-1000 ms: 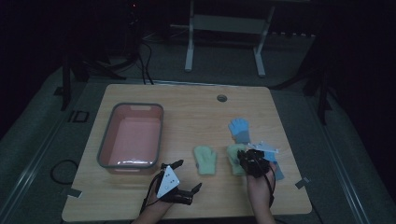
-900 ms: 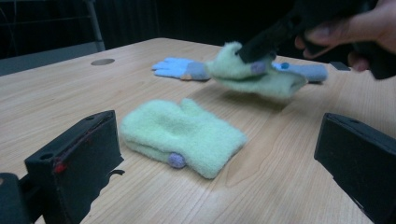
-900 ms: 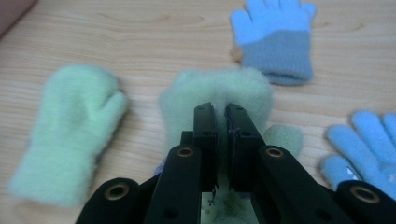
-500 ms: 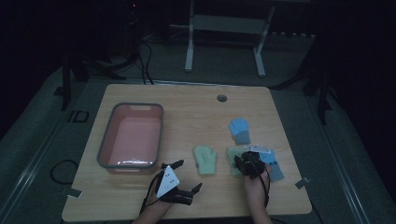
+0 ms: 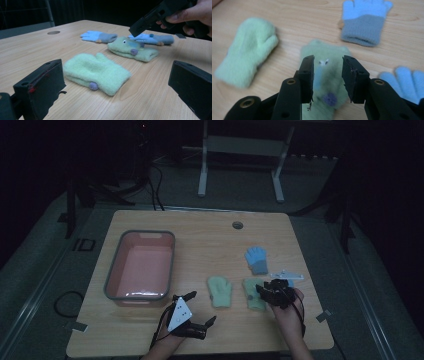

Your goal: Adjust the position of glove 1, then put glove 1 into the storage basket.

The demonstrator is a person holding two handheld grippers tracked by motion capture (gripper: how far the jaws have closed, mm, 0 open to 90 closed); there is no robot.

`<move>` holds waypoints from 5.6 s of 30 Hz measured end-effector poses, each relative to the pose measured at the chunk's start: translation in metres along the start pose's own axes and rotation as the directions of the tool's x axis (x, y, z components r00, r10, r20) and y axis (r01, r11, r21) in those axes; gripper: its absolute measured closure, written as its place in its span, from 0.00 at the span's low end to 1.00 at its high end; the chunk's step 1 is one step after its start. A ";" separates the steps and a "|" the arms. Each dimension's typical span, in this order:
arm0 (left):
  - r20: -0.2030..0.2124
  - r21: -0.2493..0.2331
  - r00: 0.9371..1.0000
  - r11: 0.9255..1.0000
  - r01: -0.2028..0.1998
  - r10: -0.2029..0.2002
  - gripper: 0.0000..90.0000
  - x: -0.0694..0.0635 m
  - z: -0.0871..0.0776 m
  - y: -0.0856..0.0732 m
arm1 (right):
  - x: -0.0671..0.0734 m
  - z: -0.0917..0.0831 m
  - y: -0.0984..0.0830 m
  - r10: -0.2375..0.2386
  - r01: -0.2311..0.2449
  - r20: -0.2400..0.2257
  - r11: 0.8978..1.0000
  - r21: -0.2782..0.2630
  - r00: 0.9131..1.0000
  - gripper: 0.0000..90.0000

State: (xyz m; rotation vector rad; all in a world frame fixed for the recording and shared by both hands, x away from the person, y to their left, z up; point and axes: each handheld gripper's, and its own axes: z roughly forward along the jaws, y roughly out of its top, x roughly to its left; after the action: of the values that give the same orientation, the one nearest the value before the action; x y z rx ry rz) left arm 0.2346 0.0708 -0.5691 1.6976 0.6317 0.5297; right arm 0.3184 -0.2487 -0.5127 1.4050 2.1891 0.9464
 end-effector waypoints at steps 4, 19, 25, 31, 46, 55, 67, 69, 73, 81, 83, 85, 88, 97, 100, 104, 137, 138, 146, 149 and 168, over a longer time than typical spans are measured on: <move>0.001 -0.001 1.000 1.000 0.003 -0.003 0.01 0.000 0.000 0.000 | -0.007 -0.003 0.003 -0.075 0.076 -0.069 0.997 0.016 0.995 0.69; 0.000 -0.001 1.000 1.000 -0.002 0.002 0.01 0.000 0.000 0.000 | -0.008 0.029 -0.011 -0.154 0.162 -0.096 0.984 0.073 0.983 0.71; -0.001 -0.002 1.000 1.000 -0.001 0.001 0.01 0.000 0.000 0.000 | -0.003 0.030 -0.013 -0.168 0.173 -0.074 0.982 0.069 0.983 0.89; -0.001 -0.002 1.000 1.000 0.001 -0.001 0.01 0.000 0.000 0.000 | 0.001 0.026 -0.010 -0.128 0.129 -0.024 0.990 0.057 0.991 0.94; -0.001 -0.002 1.000 1.000 0.005 -0.005 0.01 0.001 0.000 0.000 | 0.053 -0.010 0.039 -0.080 0.078 -0.017 0.993 -0.087 0.997 0.94; 0.001 -0.001 1.000 1.000 0.004 -0.004 0.01 0.000 0.000 0.000 | 0.092 0.002 0.051 -0.086 0.081 -0.055 0.994 -0.077 0.995 0.95; 0.003 -0.002 1.000 1.000 0.004 -0.004 0.01 0.000 0.000 0.000 | 0.115 0.026 0.041 -0.115 0.115 -0.051 0.993 -0.017 0.992 0.95; 0.004 -0.005 1.000 1.000 0.005 -0.005 0.01 0.001 0.000 0.000 | 0.116 0.032 0.038 -0.120 0.120 -0.059 0.993 0.001 0.991 0.94; 0.002 -0.004 1.000 1.000 0.005 -0.005 0.01 0.001 0.000 0.000 | 0.114 0.042 0.032 -0.120 0.122 -0.054 0.992 0.031 0.991 0.94; 0.004 -0.011 1.000 1.000 0.004 -0.004 0.01 0.001 -0.001 -0.001 | 0.112 0.055 0.023 -0.114 0.118 -0.068 0.992 0.053 0.991 0.92; 0.002 -0.015 1.000 1.000 -0.006 0.006 0.01 0.000 -0.002 -0.001 | 0.112 0.056 0.022 -0.120 0.124 -0.067 0.991 0.052 0.990 0.91; -0.007 -0.010 1.000 1.000 -0.013 0.013 0.01 -0.001 -0.001 -0.001 | 0.111 0.055 0.023 -0.122 0.126 -0.074 0.991 0.049 0.990 0.89; 0.004 -0.004 1.000 1.000 -0.028 0.028 0.01 -0.002 -0.001 0.000 | 0.111 0.050 0.025 -0.131 0.136 -0.093 0.990 0.043 0.987 0.83; 0.009 0.013 1.000 1.000 -0.023 0.023 0.01 0.000 0.002 0.001 | 0.099 0.032 0.029 -0.155 0.158 -0.205 0.988 -0.002 0.967 0.34; -0.006 0.039 1.000 0.999 -0.025 0.025 0.01 0.000 0.002 0.001 | 0.094 0.030 0.028 -0.144 0.146 -0.241 0.989 -0.008 0.960 0.30; -0.021 0.087 1.000 0.996 -0.022 0.024 0.08 -0.001 0.003 0.003 | 0.084 0.029 0.027 -0.138 0.135 -0.288 0.990 -0.028 0.948 0.22; 0.185 0.232 0.976 0.960 -0.156 0.114 0.18 -0.003 0.024 0.036 | 0.048 0.044 0.062 -0.302 0.296 -0.326 0.953 -0.069 0.896 0.46; 0.195 0.240 0.973 0.956 -0.169 0.123 0.18 -0.002 0.029 0.037 | 0.048 0.046 0.063 -0.303 0.298 -0.335 0.952 -0.065 0.892 0.46; 0.239 0.276 0.959 0.936 -0.218 0.153 0.27 0.003 0.045 0.038 | 0.049 0.069 0.074 -0.279 0.293 -0.369 0.956 -0.017 0.887 0.46; 0.256 0.288 0.951 0.926 -0.245 0.172 0.33 0.003 0.052 0.036 | 0.049 0.077 0.075 -0.243 0.267 -0.401 0.964 0.004 0.883 0.46; 0.260 0.377 0.930 0.859 -0.347 0.261 0.49 0.008 0.074 0.020 | 0.042 0.111 0.057 -0.090 0.194 -0.534 0.971 0.142 0.841 0.54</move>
State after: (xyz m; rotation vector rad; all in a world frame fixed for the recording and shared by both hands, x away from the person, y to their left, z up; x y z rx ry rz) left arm 0.2912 0.0182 -0.5651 2.2510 0.3393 0.4556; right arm 0.4065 -0.1576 -0.5483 1.1241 2.8088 1.2019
